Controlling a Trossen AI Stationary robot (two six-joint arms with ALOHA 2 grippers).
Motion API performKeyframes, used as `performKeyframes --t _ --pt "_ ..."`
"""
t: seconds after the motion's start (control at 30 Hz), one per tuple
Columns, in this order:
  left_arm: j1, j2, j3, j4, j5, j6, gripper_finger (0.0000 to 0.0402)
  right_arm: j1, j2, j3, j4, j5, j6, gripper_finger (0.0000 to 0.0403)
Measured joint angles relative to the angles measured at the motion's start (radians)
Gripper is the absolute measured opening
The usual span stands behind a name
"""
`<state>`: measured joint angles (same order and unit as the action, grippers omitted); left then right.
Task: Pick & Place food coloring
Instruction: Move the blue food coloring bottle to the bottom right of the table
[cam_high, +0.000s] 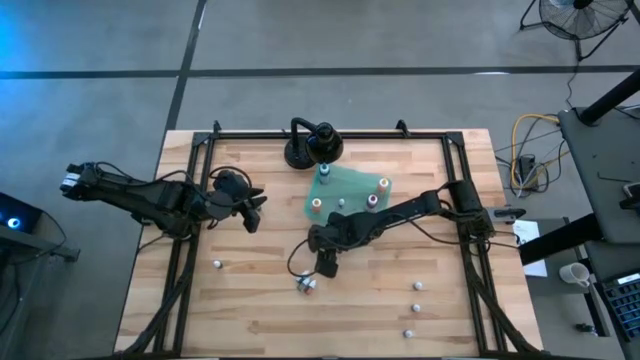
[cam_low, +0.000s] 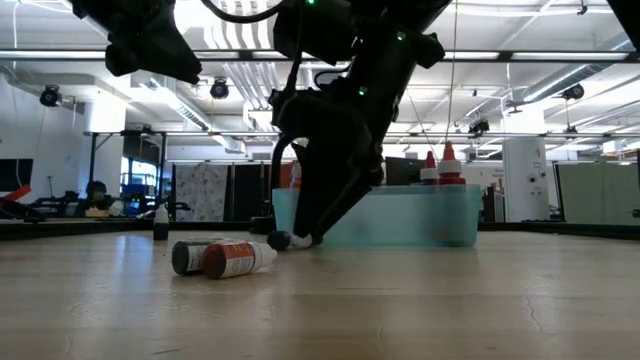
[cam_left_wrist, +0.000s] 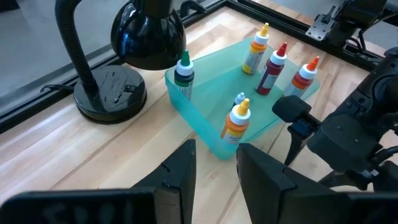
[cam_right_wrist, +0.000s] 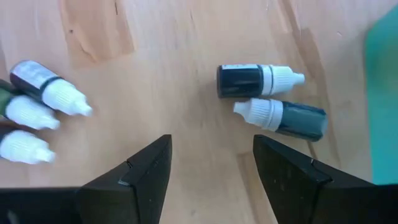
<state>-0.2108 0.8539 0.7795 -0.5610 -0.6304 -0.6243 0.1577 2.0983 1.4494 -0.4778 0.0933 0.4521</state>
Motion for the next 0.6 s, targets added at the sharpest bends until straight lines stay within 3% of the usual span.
performKeyframes --t 0.27,0.6 --pt "0.0 0.0 0.0 0.0 0.0 0.0 0.009 -0.006 -0.008 0.003 -0.001 0.014 0.234 0.0219" --pt "0.0 0.0 0.0 -0.001 0.001 0.003 0.009 -0.006 -0.022 -0.001 -0.056 0.004 -0.065 0.0219"
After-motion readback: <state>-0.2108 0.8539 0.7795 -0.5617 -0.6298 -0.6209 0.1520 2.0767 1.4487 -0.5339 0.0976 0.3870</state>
